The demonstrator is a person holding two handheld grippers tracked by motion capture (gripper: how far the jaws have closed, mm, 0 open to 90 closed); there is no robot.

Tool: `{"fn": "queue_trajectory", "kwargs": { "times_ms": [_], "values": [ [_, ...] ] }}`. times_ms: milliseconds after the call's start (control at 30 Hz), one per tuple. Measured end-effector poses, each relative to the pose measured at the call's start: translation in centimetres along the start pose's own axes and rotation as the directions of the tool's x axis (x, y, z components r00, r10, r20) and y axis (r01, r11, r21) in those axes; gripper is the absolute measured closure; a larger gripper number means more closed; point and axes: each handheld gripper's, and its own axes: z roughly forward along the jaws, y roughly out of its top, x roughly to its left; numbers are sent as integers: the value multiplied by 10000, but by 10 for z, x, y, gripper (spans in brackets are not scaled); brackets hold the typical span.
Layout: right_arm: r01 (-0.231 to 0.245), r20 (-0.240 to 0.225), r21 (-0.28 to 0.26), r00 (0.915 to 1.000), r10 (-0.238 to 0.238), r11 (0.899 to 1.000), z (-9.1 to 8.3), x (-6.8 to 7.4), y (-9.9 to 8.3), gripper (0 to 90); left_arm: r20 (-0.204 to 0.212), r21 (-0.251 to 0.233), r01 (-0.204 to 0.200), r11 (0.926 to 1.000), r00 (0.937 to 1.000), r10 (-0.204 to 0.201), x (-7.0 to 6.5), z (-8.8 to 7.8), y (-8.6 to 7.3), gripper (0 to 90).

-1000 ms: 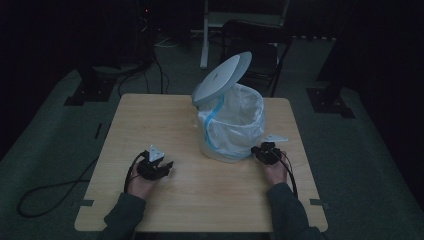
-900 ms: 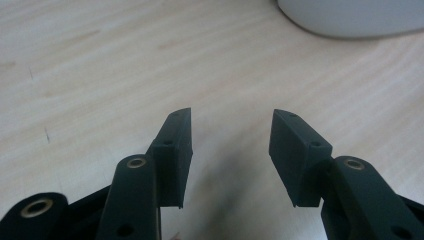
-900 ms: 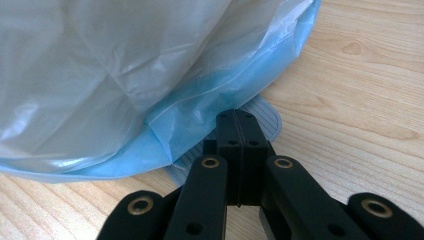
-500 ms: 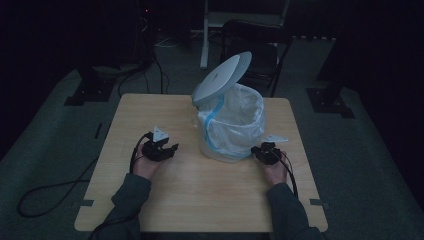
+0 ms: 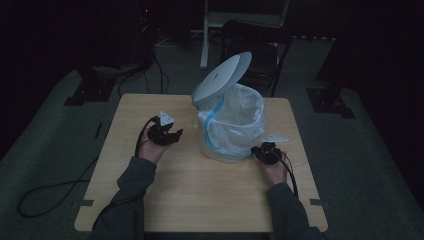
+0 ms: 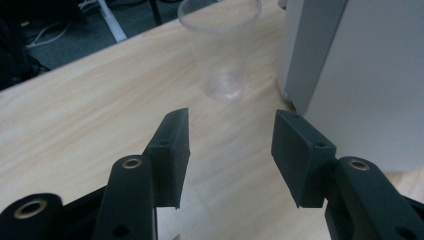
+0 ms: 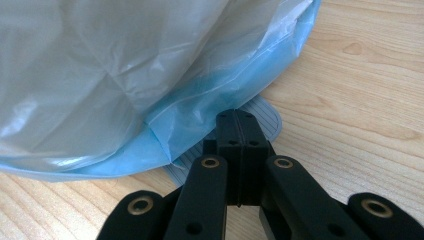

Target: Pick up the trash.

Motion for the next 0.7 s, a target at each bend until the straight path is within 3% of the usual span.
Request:
{"fn": "queue_trajectory", "kwargs": {
  "times_ms": [600,700],
  "values": [
    [-54,-63,-95,10000,53,9999,0,-1,-1,900,-258,55,95,9999,9996,-93,4,32,42,495],
    [-58,-68,-98,10000,57,9999,0,-1,-1,900,-285,15,338,9994,9990,-338,8,38,47,495]
  ]
}}
